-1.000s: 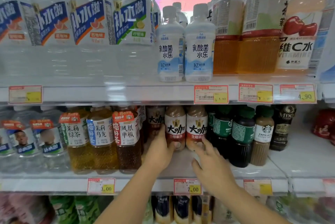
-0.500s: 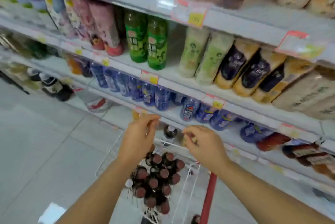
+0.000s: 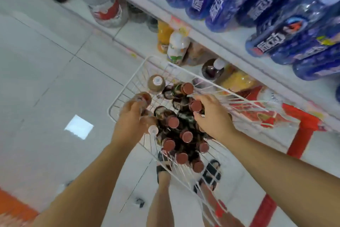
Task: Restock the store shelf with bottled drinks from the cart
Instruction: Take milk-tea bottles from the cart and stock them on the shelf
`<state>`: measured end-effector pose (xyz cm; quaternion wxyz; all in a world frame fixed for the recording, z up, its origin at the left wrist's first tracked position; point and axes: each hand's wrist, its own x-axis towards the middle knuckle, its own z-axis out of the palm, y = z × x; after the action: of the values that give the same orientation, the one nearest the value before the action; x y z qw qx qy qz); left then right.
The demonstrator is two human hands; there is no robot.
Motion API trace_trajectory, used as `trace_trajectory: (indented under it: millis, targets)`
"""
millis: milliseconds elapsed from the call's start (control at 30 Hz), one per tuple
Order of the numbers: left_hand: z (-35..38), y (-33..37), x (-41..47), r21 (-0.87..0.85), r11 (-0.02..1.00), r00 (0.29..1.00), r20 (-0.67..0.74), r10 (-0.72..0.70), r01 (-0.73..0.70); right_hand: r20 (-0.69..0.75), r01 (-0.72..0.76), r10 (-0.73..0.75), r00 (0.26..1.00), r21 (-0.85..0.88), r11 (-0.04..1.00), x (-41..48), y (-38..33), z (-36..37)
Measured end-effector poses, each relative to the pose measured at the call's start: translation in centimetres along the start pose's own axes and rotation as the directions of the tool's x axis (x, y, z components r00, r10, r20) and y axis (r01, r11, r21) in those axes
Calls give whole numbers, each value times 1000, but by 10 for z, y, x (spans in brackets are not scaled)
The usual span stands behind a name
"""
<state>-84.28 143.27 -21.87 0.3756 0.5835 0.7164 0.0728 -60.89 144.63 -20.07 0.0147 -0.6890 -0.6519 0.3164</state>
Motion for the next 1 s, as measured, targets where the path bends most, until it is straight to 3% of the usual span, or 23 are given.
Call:
trace_trajectory:
  millis: [100,200,300,400,500,600,667,733,1000]
  targets:
    - [8,-10,23,140,987,994,59,-86,78,-36,42,-42,998,2,999,27,2,17]
    - [11,-20,40,425,901,978,134,-160,89,-11,67,-68,998,-45,997,46,1,31]
    - [11,-28,47,517,852,958,196,-209,80,22,56,-55,998,-53,997,51,-1,42]
    - [9,-27,47,466,884,976,177,-129,32,-2,41,-41,999,-91,995,49,-6,44]
    - [1,-23,43,269,963,998,63,-9,-8,-64,119,-128,990,-137,983,58,-24,43]
    - [-11,-17,39,128,991,997,-67,35,-26,-10,201,-201,980,39,979,82,-56,47]
    - [-17,-13,35,73,995,990,-123,71,-62,85,176,-186,979,114,978,101,-73,56]
    - [-22,-11,31,40,993,980,-161,117,-112,114,148,-161,980,116,982,116,-81,67]
    - [-26,-4,2,43,977,946,-243,215,-211,-72,135,-122,990,218,967,71,-58,60]
